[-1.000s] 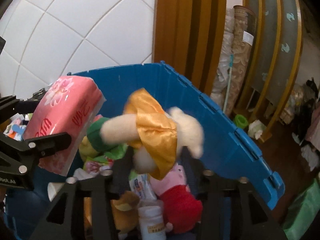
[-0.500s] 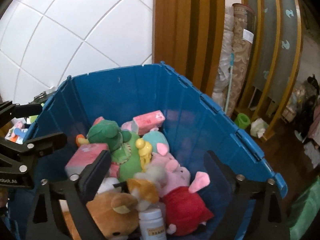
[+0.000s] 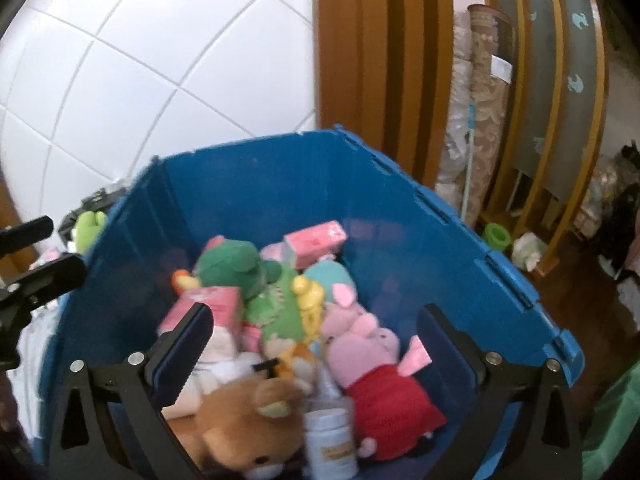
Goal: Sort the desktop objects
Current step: 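Move both grippers back from the crate to the table pile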
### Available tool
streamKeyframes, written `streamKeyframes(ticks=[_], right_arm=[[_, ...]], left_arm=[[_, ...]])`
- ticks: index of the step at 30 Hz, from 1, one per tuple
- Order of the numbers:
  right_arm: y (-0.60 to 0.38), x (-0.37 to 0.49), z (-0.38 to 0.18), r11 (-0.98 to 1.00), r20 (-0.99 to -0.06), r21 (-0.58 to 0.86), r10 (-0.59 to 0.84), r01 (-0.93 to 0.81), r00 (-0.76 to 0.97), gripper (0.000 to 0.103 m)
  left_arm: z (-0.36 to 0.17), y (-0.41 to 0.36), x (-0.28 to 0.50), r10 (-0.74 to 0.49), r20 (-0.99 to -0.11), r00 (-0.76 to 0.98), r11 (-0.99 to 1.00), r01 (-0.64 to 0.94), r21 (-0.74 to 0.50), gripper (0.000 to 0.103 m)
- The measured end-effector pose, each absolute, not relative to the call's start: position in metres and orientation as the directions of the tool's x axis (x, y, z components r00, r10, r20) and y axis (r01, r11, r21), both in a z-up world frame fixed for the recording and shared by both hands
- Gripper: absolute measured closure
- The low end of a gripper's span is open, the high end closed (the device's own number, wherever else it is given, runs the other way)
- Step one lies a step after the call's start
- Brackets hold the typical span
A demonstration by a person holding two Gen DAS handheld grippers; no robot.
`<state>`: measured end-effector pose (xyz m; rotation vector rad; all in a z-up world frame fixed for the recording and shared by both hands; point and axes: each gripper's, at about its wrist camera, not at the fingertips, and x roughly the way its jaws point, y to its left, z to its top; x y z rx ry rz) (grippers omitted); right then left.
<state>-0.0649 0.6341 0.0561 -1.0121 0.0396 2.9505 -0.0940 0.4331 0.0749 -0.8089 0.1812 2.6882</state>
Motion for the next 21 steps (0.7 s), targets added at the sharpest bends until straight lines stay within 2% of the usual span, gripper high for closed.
streamKeyframes(ticks=[14, 21], right_arm=[[0.510, -0.025, 0.099, -0.987, -0.518, 0.003, -0.141, 0.163, -0.844, 0.000], [0.426, -0.023, 0.101, -0.980, -0.524, -0.020, -0.159, 0.198, -0.837, 0.000]], left_arm=[[0.067, 0.299, -0.068, 0.220, -0.506, -0.834, -0.974, -0.215, -0.069, 0.011], [0.050, 0.195, -0.066, 0.161, -0.538, -0.827, -0.987, -0.129, -0.098, 0.011]])
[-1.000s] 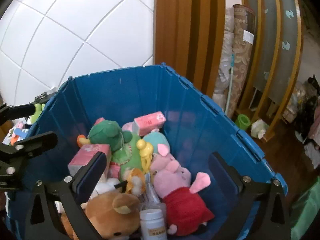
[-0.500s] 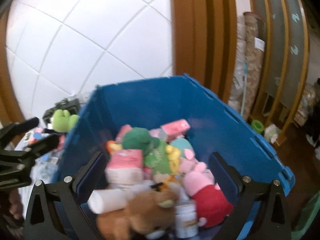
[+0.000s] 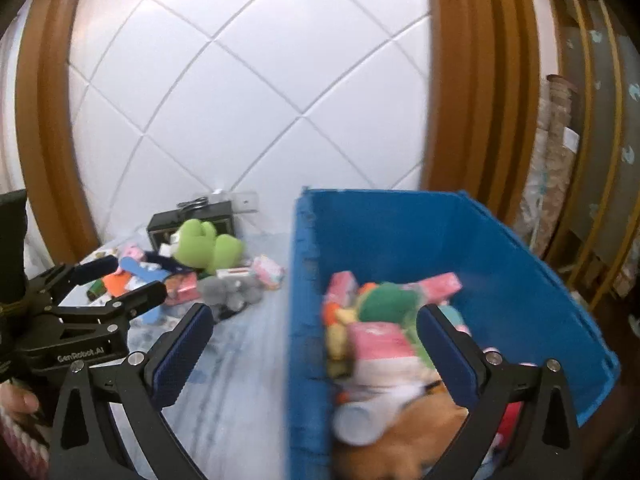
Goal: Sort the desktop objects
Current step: 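Move both grippers back from the crate to the table pile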
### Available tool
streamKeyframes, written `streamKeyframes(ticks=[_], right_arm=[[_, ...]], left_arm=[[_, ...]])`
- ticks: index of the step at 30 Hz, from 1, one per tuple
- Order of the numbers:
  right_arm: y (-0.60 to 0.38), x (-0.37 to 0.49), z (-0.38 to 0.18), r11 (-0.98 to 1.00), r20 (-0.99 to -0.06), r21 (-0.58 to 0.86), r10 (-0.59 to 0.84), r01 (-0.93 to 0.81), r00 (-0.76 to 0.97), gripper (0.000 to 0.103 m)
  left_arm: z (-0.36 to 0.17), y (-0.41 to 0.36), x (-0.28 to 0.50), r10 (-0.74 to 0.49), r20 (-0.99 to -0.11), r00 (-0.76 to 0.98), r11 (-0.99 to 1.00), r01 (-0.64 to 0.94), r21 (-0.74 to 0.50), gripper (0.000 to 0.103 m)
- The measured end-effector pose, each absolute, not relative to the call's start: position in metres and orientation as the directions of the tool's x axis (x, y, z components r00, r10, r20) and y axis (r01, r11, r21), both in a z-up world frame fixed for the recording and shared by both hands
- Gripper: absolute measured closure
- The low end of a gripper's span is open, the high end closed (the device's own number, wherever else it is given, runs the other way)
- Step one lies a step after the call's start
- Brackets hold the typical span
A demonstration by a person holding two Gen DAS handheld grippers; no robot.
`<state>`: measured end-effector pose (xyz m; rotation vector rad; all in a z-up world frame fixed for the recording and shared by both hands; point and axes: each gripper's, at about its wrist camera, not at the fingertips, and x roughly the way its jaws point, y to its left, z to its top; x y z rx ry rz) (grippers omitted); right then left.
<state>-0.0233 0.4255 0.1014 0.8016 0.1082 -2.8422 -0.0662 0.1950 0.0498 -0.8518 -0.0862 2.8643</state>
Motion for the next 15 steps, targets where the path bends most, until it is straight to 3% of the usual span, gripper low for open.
streamKeyframes(ticks=[9, 15], right_arm=[[0.297, -0.054, 0.056, -0.948, -0.597, 0.008, -0.259, 0.318, -0.759, 0.000], [0.221, -0.093, -0.004, -0.923, -0.701, 0.042, -0.299, 0.381, -0.647, 0.000]], left_arm=[[0.003, 0.039, -0.060, 0.029, -0.610, -0.792, -0.996, 0.028, -0.083, 0.011], [-0.055, -0.064, -0.067, -0.084, -0.715, -0.694, -0.987, 0.158, -0.038, 0.011]])
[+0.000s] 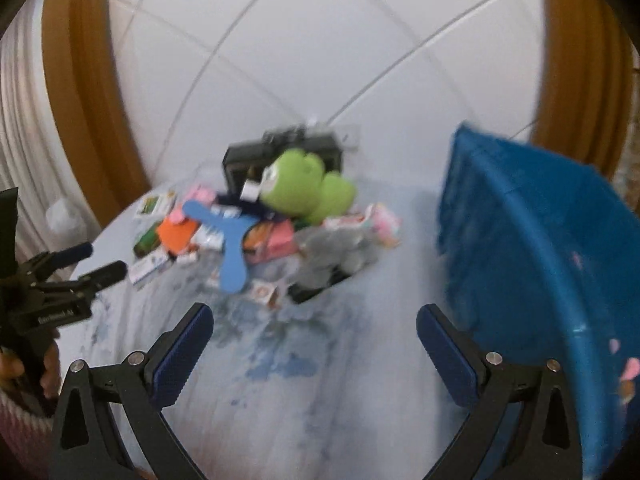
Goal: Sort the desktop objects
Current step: 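Move both grippers back from the crate to the table pile, then grasp the green-labelled brown bottle with the left gripper while the right grasps a white ointment box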
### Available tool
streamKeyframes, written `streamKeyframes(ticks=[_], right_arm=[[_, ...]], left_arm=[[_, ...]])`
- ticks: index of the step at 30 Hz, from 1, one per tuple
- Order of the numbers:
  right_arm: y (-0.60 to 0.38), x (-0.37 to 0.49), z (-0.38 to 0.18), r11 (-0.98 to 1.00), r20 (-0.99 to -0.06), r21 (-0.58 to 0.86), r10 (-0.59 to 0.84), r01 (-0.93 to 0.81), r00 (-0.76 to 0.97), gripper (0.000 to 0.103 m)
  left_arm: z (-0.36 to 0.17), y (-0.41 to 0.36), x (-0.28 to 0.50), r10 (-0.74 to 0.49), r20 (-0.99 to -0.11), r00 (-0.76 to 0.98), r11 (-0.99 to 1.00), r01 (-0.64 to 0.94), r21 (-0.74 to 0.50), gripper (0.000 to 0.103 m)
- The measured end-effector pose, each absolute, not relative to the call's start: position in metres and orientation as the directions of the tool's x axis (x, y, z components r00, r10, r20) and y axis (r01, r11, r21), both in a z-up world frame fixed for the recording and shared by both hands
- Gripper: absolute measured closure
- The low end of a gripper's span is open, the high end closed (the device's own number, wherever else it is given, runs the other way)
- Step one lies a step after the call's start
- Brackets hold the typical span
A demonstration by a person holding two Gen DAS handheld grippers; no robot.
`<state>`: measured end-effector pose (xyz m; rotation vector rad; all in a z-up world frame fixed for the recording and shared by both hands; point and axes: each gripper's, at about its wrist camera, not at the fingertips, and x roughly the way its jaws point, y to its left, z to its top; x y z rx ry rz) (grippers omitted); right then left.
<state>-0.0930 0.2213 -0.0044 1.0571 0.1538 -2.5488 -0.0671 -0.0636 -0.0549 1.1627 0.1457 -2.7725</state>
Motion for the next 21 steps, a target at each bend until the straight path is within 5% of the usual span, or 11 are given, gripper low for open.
streamKeyframes(ticks=[9, 21], right_arm=[[0.152, -0.149, -0.077, -0.912, -0.808, 0.082, -0.297, 0.402, -0.509, 0.000], [0.097, -0.244, -0.155, -0.914, -0.905, 0.072, -0.229, 0.400, -0.360, 0.000]], left_arm=[[-0.132, -0.216, -0.106, -0.180, -0.817, -0.547, -0.940, 0.340, -0.020, 0.011], [-0.218, -0.340, -0.258, -0.211, -0.896, -0.390, -0.929, 0.364, 0.060, 0.011]])
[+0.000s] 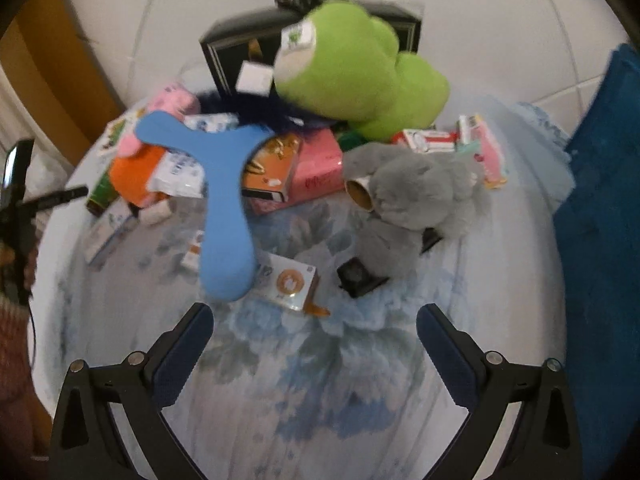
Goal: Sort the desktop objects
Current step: 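Grasp the green-labelled brown bottle with the left gripper while the right grasps a white ointment box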
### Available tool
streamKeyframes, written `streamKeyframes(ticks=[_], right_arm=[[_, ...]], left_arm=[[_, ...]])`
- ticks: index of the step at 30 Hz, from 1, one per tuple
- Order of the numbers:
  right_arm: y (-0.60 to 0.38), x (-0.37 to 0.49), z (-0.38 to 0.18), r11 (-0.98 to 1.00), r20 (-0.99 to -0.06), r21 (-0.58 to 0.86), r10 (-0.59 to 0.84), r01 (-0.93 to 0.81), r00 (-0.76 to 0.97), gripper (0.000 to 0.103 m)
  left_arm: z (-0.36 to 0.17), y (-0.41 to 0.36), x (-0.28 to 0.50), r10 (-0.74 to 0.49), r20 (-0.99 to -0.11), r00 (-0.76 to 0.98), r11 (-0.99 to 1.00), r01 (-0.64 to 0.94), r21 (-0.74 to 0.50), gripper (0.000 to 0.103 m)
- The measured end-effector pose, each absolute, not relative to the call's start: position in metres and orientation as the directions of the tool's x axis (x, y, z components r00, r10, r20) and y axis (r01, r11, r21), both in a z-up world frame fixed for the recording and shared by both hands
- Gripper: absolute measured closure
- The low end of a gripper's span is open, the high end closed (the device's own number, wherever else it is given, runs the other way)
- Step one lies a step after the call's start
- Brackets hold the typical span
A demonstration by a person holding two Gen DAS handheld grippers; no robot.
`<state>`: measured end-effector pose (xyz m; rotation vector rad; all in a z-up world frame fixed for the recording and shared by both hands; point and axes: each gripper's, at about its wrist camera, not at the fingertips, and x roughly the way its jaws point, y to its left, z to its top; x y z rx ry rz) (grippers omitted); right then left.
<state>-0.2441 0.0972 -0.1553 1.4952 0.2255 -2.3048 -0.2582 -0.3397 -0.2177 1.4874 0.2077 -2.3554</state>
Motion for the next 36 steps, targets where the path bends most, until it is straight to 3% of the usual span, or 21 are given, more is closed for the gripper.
streamKeyframes(ticks=[6, 8, 9, 10, 11, 22, 31, 32, 34, 35, 36], right_arm=[[0.080, -0.272, -0.183, -0.899, -0.928, 0.056, -0.207, 0.435, -0.309, 0.000], [0.072, -0.278, -0.191, -0.887, -0.934, 0.043, -0.199, 0.459, -0.296, 0.000], [0.068, -0.280, -0.196, -0.880, -0.938, 0.038, -0.195, 0.473, -0.288, 0.000], [0.064, -0.281, -0.200, -0.873, -0.940, 0.038, -0.197, 0.486, -0.279, 0.000], [0.060, -0.283, -0.203, -0.863, -0.942, 0.042, -0.202, 0.503, -0.269, 0.000], [0.015, -0.273, -0.248, -0.637, -0.962, 0.042, -0.234, 0.769, -0.141, 0.000], [-0.006, -0.269, -0.267, -0.604, -0.964, 0.034, -0.231, 0.796, -0.135, 0.000], [-0.006, -0.262, -0.266, -0.605, -0.962, 0.039, -0.237, 0.796, -0.133, 0.003], [-0.006, -0.249, -0.266, -0.611, -0.963, 0.023, -0.227, 0.791, -0.147, 0.027], [-0.005, -0.243, -0.266, -0.615, -0.964, 0.016, -0.218, 0.789, -0.151, 0.049], [-0.004, -0.237, -0.265, -0.623, -0.963, 0.001, -0.211, 0.782, -0.166, 0.056]], left_arm=[[-0.263, -0.361, -0.304, -0.200, -0.928, -0.314, -0.933, 0.350, 0.083, 0.011], [-0.273, -0.368, -0.309, -0.167, -0.936, -0.309, -0.933, 0.357, 0.049, 0.024], [-0.277, -0.370, -0.308, -0.151, -0.940, -0.305, -0.931, 0.363, 0.032, 0.041], [-0.279, -0.372, -0.306, -0.133, -0.941, -0.311, -0.929, 0.371, 0.009, 0.049], [-0.278, -0.374, -0.301, -0.138, -0.939, -0.314, -0.923, 0.386, 0.006, 0.052], [-0.238, -0.353, -0.180, -0.214, -0.917, -0.337, -0.888, 0.458, 0.039, 0.052], [-0.226, -0.292, -0.114, -0.215, -0.915, -0.341, -0.881, 0.472, 0.031, 0.052], [-0.228, -0.285, -0.110, -0.196, -0.918, -0.343, -0.885, 0.465, 0.016, 0.052], [-0.231, -0.269, -0.104, -0.162, -0.924, -0.347, -0.893, 0.451, -0.013, 0.052], [-0.232, -0.262, -0.103, -0.149, -0.925, -0.348, -0.898, 0.440, -0.021, 0.052], [-0.233, -0.253, -0.099, -0.140, -0.926, -0.351, -0.903, 0.429, -0.026, 0.052]])
